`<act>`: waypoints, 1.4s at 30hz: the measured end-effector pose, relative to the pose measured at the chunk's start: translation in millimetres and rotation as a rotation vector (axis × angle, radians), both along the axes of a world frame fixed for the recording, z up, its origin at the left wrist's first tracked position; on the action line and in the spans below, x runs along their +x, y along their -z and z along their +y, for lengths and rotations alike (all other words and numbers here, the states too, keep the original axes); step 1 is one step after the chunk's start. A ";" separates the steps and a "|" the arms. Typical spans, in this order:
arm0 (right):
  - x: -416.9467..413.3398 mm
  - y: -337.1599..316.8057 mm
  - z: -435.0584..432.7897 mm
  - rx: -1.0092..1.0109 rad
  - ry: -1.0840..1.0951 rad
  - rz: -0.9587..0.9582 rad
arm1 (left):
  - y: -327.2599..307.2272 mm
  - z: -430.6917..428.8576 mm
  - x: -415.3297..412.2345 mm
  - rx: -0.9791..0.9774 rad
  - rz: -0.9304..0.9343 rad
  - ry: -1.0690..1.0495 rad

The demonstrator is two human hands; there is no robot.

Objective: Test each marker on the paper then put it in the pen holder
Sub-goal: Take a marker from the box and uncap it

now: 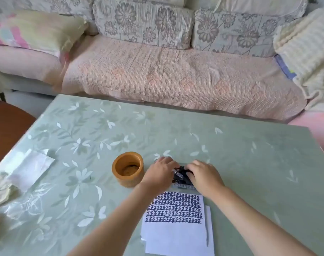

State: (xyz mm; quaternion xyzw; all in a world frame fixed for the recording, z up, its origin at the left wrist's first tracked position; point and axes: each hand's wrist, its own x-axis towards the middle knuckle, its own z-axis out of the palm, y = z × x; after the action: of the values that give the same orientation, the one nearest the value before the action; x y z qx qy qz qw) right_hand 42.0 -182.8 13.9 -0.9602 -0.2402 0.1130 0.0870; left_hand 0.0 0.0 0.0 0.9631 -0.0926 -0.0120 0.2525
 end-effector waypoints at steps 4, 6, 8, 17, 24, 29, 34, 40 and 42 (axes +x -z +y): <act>7.4 30.5 -3.1 0.071 -0.050 -0.113 | 38.5 7.7 16.8 0.134 -0.096 0.107; 8.7 43.4 -6.6 0.139 -0.067 -0.149 | 50.2 7.7 20.3 0.203 -0.101 0.175; 12.8 53.8 -12.1 0.197 -0.080 -0.190 | 54.4 10.7 22.9 0.246 -0.163 0.201; 5.9 48.7 -10.8 0.340 -0.225 -0.375 | 39.2 12.7 20.1 0.179 -0.489 0.185; -51.6 22.1 -13.7 0.581 -0.017 -0.211 | 16.6 12.7 -36.4 0.113 -0.617 0.035; -100.3 9.1 -7.7 0.982 0.204 0.086 | 10.9 2.3 -89.3 0.004 -0.586 0.006; -146.3 14.6 4.6 1.097 0.170 0.232 | 22.6 -1.1 -136.1 0.047 -0.517 0.113; -173.9 23.0 4.0 0.555 0.075 0.044 | 22.1 22.0 -176.0 -0.103 -0.600 -0.080; -181.3 25.1 3.2 0.373 0.033 -0.030 | 23.2 28.4 -181.8 -0.048 -0.607 -0.024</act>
State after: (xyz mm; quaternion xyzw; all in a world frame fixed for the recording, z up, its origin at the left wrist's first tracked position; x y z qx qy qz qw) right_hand -139.3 -179.6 -11.1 -0.9327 -0.2427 0.0508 0.2617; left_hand -181.8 28.4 -23.2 0.9174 -0.1525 0.2816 0.2363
